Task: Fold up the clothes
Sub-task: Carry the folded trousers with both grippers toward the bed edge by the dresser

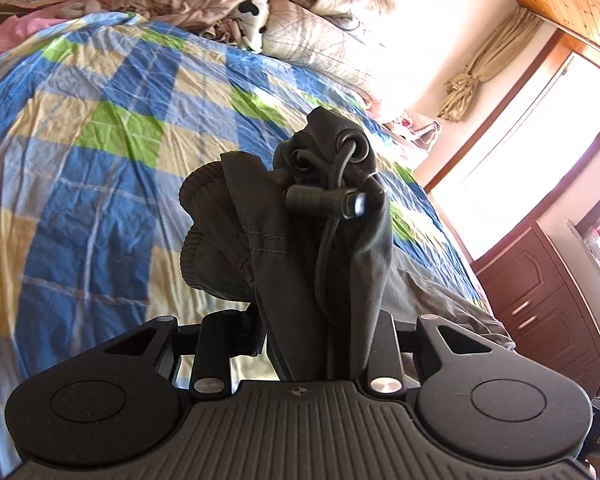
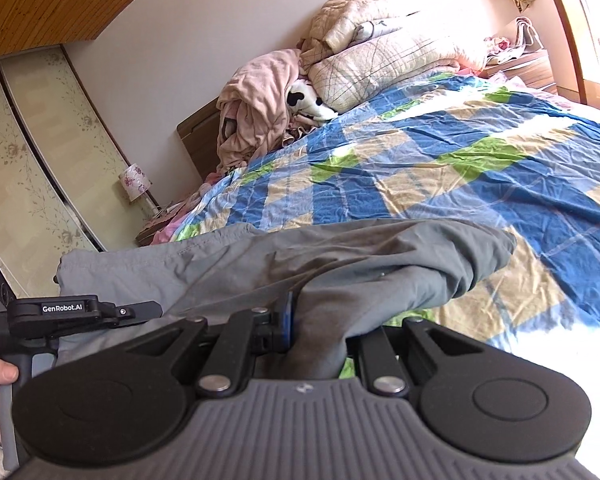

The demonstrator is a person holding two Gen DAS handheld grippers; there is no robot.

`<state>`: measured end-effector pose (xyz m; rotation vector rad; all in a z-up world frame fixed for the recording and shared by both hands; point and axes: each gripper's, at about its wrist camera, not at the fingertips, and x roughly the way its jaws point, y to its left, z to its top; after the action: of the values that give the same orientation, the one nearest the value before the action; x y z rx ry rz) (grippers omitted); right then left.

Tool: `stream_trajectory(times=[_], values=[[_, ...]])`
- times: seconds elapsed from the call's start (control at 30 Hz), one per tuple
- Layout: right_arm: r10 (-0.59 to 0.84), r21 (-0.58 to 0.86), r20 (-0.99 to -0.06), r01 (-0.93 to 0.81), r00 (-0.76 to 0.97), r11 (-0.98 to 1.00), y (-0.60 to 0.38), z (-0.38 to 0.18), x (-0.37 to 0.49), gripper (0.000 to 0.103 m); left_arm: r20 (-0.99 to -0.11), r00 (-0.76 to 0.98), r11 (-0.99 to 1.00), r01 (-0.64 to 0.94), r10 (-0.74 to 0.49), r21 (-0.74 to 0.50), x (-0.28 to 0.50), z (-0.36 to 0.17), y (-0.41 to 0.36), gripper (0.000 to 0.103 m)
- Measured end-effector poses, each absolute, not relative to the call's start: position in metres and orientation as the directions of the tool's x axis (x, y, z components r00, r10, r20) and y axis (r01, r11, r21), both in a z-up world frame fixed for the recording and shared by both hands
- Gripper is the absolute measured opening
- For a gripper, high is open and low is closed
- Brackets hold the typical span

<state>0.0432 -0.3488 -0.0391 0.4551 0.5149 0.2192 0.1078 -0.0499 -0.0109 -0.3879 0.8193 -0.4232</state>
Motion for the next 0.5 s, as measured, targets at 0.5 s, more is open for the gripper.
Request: stream_trajectory(times=[0.5], values=[[0.087,0.476,-0.398,0.125,0.913,0.871,-0.444,-0.052,0.002,0.014,-0.636,0.475,0.791,0.425,-0.609,-0.440,0.141,-0.017,-0.196,0.036]])
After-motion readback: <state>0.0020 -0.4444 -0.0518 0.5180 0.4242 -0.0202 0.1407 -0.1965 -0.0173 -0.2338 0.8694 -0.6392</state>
